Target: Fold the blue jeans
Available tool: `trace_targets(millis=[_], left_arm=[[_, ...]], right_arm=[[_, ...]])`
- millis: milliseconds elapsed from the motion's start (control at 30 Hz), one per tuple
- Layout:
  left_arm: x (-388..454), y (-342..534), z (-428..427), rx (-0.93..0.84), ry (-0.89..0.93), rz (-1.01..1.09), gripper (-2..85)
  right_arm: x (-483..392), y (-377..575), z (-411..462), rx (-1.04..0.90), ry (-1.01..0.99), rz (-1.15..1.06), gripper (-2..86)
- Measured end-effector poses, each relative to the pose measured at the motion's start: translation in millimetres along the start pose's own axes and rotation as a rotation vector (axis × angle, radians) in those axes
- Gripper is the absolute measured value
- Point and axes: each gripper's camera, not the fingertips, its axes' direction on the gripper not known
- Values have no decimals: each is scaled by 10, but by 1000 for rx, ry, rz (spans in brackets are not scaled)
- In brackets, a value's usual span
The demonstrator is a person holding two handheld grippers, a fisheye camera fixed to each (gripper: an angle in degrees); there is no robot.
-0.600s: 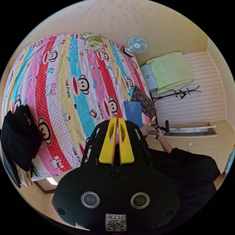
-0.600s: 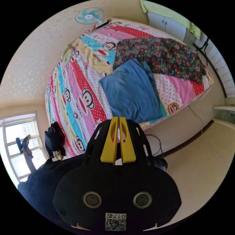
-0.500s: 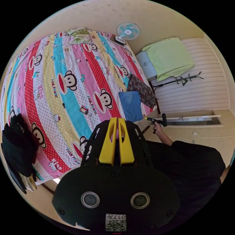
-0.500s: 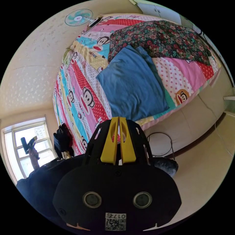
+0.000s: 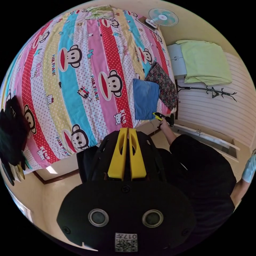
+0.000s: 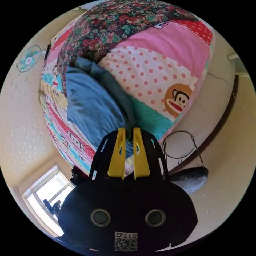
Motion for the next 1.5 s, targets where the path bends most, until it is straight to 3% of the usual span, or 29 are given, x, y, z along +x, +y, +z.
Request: trace_targets(millis=[67,167,233,367,400,567,633,733,867,933,1000,1033,1100,1167,1233,1300,1400,1500], left_arm=[[8,31,21,13,32,-23,-10],[63,33,30,37,60,-35,-10],[112,4,44,48,33,-56,-10],[187,-88,104,31,29,-45,-10],[200,-101,114,32,31,-46,-10],[106,-86,177,17,15,-72,-10],[-36,-77,231,4,57,-121,-10],[-184,-69,263,25,180,-150,-10],[-287,-117,288,10,194,-163,-10],[-311,-179,291,5,209,-155,-10],[-309,-235,282,13,244,-135,-10],[-303,-272,271,16,258,-121,-10],[-281,-326,238,23,255,-96,-10],[-251,-368,188,32,239,-67,-10],[-211,-388,74,78,244,-22,-10],[-206,-385,-26,109,266,5,-10],[-260,-303,-211,194,292,39,-10],[-413,-122,-266,255,319,41,-10]], right_arm=[[-437,110,-127,97,-248,-164,39],[-1484,371,-56,26,-461,-546,33],[-2281,684,331,-207,-527,-878,31],[-2729,1173,1272,-724,-517,-1118,33],[-2674,1226,1432,-776,-491,-1123,35],[-1795,761,1385,-563,-324,-781,60],[-1029,429,1131,-374,-168,-484,82],[-72,154,671,-144,-84,-82,125],[546,-8,379,51,-265,168,163],[690,-221,604,12,-454,279,169],[705,-392,916,-85,-510,374,148],[653,-480,1108,-148,-538,391,77],[396,-591,1335,-196,-714,319,28],[-143,-637,1385,-188,-958,126,17],[-1151,-555,1215,-233,-1217,-249,13],[-1787,-429,1030,-333,-1141,-414,14],[-2194,-342,709,-308,-708,-508,24],[-1823,-412,634,-281,-244,-337,75]])
